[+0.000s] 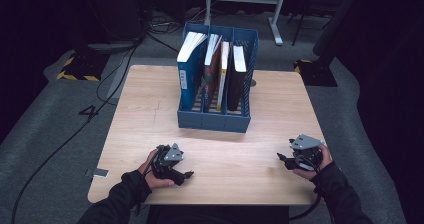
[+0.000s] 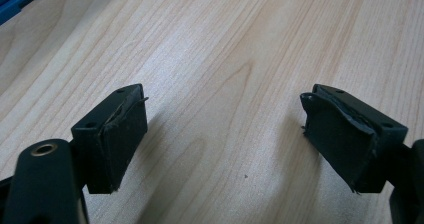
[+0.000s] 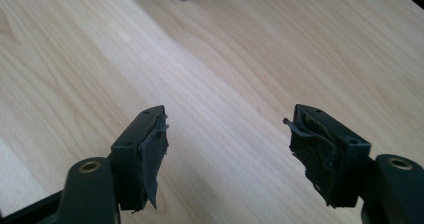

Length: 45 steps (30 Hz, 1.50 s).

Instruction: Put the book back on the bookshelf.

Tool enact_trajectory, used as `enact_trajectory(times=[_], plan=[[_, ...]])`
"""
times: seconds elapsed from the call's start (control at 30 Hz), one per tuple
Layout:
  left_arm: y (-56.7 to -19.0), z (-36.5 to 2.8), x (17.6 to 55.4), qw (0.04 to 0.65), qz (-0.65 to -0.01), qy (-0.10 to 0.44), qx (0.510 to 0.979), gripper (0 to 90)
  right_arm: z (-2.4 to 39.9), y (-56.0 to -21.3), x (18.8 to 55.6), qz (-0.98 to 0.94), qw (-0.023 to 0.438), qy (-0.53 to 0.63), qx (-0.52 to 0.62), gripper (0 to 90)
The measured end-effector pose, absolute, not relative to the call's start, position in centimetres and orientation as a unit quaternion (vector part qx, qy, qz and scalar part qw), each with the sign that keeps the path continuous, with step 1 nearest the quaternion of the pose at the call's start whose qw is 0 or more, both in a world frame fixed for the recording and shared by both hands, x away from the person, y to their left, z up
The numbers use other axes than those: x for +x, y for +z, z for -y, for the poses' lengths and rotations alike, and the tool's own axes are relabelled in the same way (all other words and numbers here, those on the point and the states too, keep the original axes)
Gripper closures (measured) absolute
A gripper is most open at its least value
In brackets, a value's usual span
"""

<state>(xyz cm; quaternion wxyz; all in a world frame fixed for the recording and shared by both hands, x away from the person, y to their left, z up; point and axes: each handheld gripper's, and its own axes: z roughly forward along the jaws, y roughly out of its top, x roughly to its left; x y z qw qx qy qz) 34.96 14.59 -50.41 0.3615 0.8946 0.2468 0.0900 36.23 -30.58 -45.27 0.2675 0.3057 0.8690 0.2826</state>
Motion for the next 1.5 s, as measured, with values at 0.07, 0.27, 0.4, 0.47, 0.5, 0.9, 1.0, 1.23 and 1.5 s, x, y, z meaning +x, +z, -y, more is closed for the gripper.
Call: enact_trajectory(times=[0.07,0.27,0.4,0.47,0.5,0.9,1.0,1.23,1.5], plan=[[-50.4,-14.6,35.0,0.362,-0.247,0.09,0.895,17.5,31.4,-45.7,35.8,-0.869,0.261,0.286,0.308,31.0],[-50.4,-14.6,34.9,0.361,-0.248,0.091,0.894,17.5,33.9,-47.4,34.5,-0.862,0.235,0.305,0.33,30.8],[-50.4,-14.6,34.9,0.361,-0.248,0.091,0.894,17.4,35.4,-48.4,34.0,-0.853,0.223,0.321,0.346,30.7],[-50.4,-14.6,34.9,0.361,-0.248,0.091,0.894,17.4,36.1,-48.8,33.8,-0.849,0.219,0.325,0.355,30.7],[-50.4,-14.6,34.9,0.361,-0.248,0.091,0.894,17.4,36.4,-49.0,33.7,-0.847,0.219,0.326,0.359,30.7],[-50.4,-14.6,34.9,0.361,-0.249,0.093,0.894,17.5,38.4,-50.4,33.7,-0.81,0.19,0.365,0.418,27.1],[-50.4,-14.6,34.9,0.361,-0.249,0.093,0.894,17.6,38.3,-50.4,33.7,-0.81,0.191,0.364,0.418,26.8],[-50.4,-14.6,34.8,0.361,-0.252,0.094,0.893,17.6,38.2,-50.4,33.8,-0.807,0.193,0.362,0.424,25.7],[-50.4,-14.6,34.9,0.361,-0.249,0.093,0.894,17.5,38.2,-50.4,33.9,-0.807,0.192,0.363,0.425,25.8]])
